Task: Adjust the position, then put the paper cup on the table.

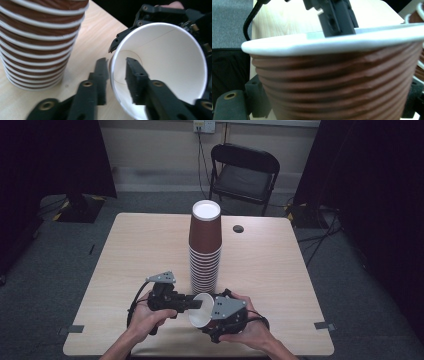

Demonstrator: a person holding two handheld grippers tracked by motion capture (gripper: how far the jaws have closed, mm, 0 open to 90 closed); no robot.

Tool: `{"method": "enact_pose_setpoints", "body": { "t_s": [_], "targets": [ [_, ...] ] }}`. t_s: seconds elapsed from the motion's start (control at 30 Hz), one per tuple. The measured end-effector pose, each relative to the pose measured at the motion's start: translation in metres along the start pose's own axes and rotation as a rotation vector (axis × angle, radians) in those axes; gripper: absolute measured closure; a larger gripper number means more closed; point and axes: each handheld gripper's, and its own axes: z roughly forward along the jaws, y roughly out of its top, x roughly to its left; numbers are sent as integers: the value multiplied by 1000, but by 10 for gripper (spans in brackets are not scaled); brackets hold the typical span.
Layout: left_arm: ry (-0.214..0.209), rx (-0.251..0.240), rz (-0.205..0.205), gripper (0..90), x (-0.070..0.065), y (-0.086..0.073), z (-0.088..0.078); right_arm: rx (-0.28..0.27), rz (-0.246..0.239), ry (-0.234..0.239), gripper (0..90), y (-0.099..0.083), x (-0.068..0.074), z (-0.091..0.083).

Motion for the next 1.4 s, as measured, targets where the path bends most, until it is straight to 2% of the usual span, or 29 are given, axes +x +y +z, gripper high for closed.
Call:
{"method": "enact_pose_setpoints", "body": {
  "t_s": [0.1, 0.23, 0.33, 0.4, 0.5, 0.57, 0.63, 0.73, 0.9, 1.03, 1.1, 1.2, 1.27, 1.33, 1.4],
  "targets": [
    [-28, -59, 19, 642, 0, 1, -5, -9, 34, -5, 114, -4, -2, -2],
    [4, -110, 46, 568, -3, 1, -11, -25, 86, -5, 114, -11, -6, -5],
    [48, -132, 74, 496, -5, -1, -15, -40, 121, -11, 115, -15, -8, -7],
    [92, -142, 84, 422, -5, -2, -18, -47, 146, -16, 114, -18, -10, -8],
    [131, -157, 95, 390, -3, -5, -24, -57, 195, -24, 114, -21, -14, -10],
    [166, -160, 97, 348, -1, -6, -27, -69, 222, -26, 114, -23, -17, -12],
    [183, -157, 101, 318, 0, -8, -29, -83, 251, -25, 114, -26, -20, -14],
    [224, -151, 147, 300, 2, -12, -32, -94, 282, -32, 115, -30, -25, -16],
    [287, -158, 175, 255, 4, -21, -35, -105, 346, -52, 115, -36, -31, -18],
    [334, -128, 204, 197, 6, -29, -38, -116, 381, -78, 115, -41, -35, -23],
    [341, -139, 197, 172, 8, -35, -39, -119, 399, -93, 115, -44, -38, -26],
    [351, -129, 192, 157, 10, -41, -40, -125, 422, -125, 115, -49, -42, -31],
    [345, -116, 205, 154, 12, -44, -41, -131, 430, -146, 116, -51, -46, -34],
    [334, -120, 200, 157, 13, -46, -44, -132, 437, -162, 115, -52, -49, -37],
    [354, -116, 169, 156, 15, -47, -47, -129, 446, -182, 115, -55, -54, -38]
  ]
}}
